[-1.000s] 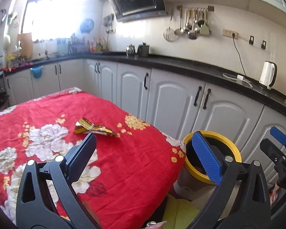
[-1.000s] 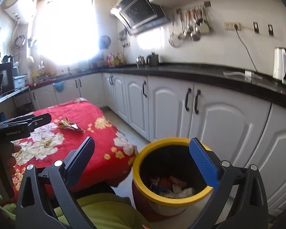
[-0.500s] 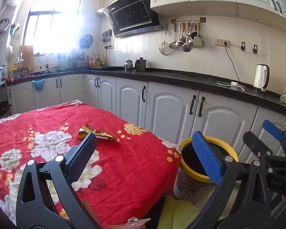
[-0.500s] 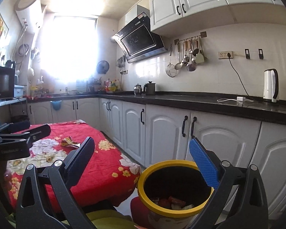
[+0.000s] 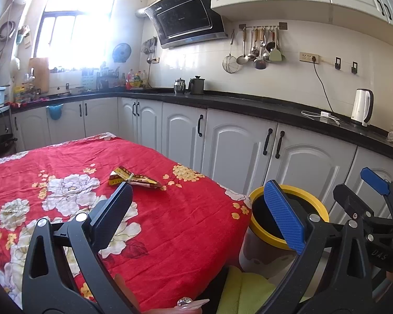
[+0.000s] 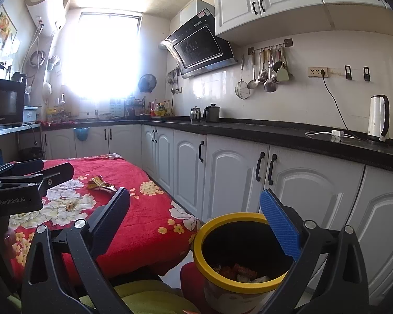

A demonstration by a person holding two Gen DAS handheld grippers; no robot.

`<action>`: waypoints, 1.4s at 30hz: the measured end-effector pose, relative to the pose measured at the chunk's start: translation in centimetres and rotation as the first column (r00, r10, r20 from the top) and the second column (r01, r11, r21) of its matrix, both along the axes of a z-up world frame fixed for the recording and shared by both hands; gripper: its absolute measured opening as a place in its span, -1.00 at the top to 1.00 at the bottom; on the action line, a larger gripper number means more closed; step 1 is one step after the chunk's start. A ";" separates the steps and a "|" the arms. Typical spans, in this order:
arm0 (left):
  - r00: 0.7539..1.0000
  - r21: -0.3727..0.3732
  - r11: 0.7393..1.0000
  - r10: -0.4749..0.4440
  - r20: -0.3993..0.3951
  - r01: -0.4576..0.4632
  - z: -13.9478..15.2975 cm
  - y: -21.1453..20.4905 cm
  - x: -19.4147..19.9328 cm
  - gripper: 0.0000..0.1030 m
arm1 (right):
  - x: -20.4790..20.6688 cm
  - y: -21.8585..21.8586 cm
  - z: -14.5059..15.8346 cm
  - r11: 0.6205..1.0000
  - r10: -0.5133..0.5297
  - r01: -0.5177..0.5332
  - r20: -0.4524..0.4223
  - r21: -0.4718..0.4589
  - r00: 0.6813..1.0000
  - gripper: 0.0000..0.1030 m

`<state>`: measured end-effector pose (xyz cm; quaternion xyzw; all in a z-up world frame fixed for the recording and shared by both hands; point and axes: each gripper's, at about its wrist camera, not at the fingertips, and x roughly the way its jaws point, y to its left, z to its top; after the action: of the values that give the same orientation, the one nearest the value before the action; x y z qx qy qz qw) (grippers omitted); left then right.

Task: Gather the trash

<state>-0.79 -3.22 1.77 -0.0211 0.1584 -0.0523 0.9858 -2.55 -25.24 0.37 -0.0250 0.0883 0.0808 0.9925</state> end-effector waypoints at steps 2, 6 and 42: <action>1.000 0.002 1.000 0.003 0.003 -0.003 0.1 0.0 0.0 -0.79 | 0.1 0.0 0.0 1.000 0.001 -0.001 -0.002 0.001 1.000 -0.88; 1.000 0.003 1.000 0.005 0.003 -0.005 0.1 0.1 0.0 -0.79 | 0.1 0.0 -0.1 1.000 -0.003 0.003 -0.005 0.004 1.000 -0.88; 1.000 0.001 1.000 0.006 -0.014 -0.006 0.0 -0.2 0.2 -0.79 | 0.2 -0.1 -0.4 1.000 -0.004 0.004 -0.011 0.006 1.000 -0.88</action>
<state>-0.62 -3.38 1.77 -0.0217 0.1653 -0.0491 0.9848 -2.30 -25.35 -0.08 -0.0213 0.0938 0.0792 0.9922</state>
